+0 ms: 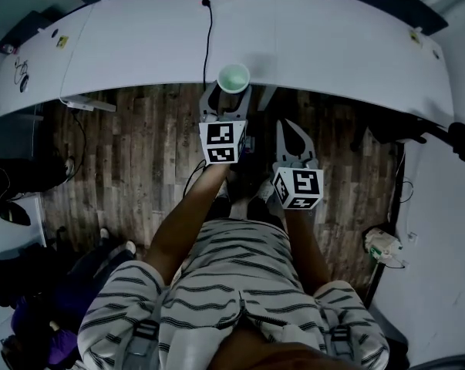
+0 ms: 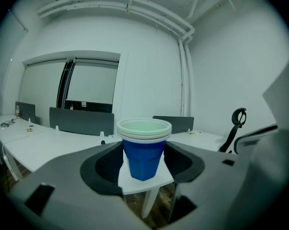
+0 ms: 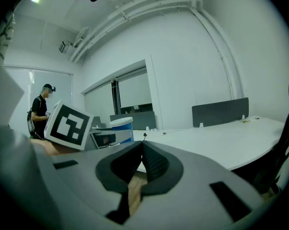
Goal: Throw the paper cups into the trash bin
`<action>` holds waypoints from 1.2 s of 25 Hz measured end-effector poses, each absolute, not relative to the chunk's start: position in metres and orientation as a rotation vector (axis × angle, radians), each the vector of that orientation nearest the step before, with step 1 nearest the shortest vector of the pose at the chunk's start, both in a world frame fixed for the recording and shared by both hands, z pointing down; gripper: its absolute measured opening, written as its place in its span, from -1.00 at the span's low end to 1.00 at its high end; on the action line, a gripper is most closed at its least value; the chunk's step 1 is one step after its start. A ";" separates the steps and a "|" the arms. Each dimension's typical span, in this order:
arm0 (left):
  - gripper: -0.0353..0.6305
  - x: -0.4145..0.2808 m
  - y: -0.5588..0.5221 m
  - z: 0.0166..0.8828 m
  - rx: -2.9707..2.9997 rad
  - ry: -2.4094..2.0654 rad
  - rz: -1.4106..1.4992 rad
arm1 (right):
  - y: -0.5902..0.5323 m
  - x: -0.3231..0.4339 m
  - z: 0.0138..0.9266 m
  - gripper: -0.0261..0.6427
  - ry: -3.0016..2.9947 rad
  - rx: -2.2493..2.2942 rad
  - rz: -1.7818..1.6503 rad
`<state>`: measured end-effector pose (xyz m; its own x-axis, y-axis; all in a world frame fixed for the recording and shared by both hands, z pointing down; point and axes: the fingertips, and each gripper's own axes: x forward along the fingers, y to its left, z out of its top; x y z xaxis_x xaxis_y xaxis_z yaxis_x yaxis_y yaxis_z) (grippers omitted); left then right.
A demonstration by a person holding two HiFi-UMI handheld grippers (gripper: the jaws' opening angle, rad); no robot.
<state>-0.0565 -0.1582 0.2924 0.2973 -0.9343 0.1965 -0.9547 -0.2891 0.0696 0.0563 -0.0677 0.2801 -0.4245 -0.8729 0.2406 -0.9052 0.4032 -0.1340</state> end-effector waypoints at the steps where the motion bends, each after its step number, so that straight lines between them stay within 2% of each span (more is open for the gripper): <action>1: -0.05 -0.056 -0.154 0.291 2.387 -1.754 0.174 | -0.067 0.057 0.280 -0.87 -2.518 1.610 0.371; 30: -0.05 -0.030 -0.054 0.336 2.455 -1.593 0.342 | -0.032 0.074 0.306 -0.87 -2.494 1.632 0.426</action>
<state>-0.0302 -0.0542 0.3363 0.3943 -0.8699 0.2963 -0.9149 -0.4018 0.0376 0.0742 -0.0321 0.3064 -0.4064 -0.8757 0.2609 -0.9126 0.3749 -0.1630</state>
